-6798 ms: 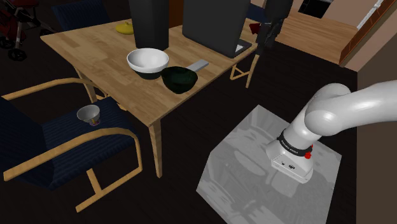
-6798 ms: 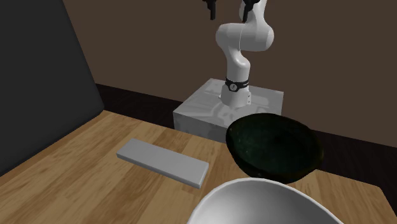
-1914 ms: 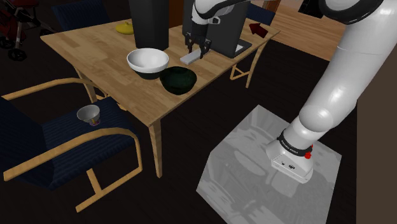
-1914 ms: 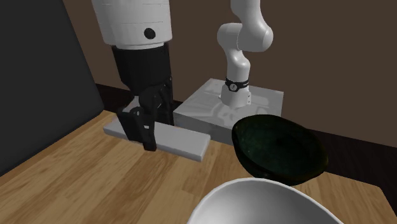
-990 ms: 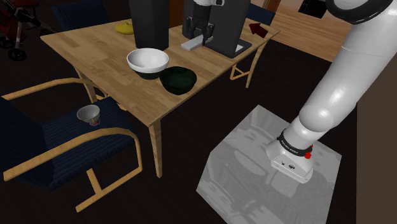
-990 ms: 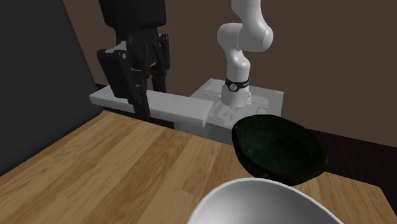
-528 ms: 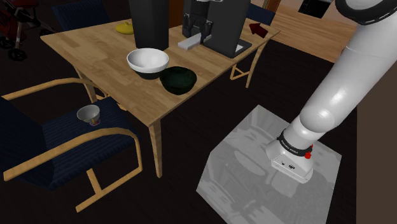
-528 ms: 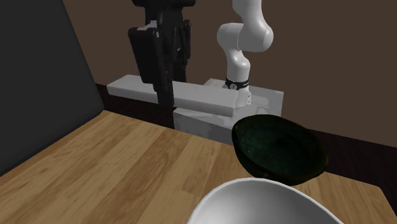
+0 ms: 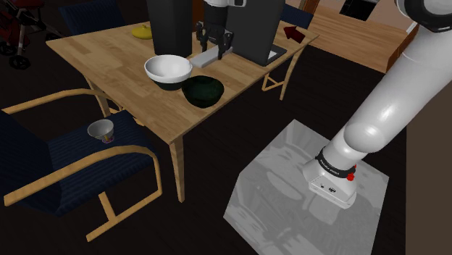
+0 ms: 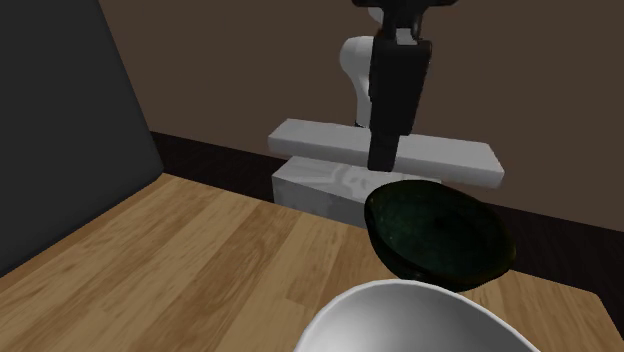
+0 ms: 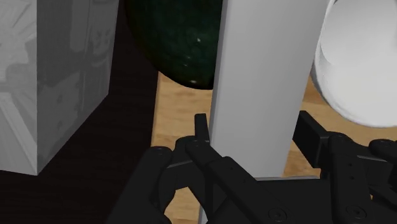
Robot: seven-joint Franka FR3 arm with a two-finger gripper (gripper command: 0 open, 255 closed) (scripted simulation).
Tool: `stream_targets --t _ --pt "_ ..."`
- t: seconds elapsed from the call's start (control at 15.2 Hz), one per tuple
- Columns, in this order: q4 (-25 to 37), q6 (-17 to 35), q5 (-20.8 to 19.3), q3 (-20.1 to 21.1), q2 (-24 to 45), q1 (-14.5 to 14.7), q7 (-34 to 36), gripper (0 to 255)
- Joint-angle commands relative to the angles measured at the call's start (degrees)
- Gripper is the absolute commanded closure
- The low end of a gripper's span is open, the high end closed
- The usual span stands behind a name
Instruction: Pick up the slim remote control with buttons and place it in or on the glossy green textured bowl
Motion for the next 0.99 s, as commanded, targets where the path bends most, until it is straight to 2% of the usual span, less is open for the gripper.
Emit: stream_targets --t 0.0,0.26,0.92 --pt "-1.5 0.3 0.3 1.1 -1.2 1.2 2.3 255" --pt "-2.2 0.4 0.4 3.4 -2.0 3.6 7.0 255" --pt "-8.3 7.8 -0.2 3.4 -0.5 3.7 7.4 255"
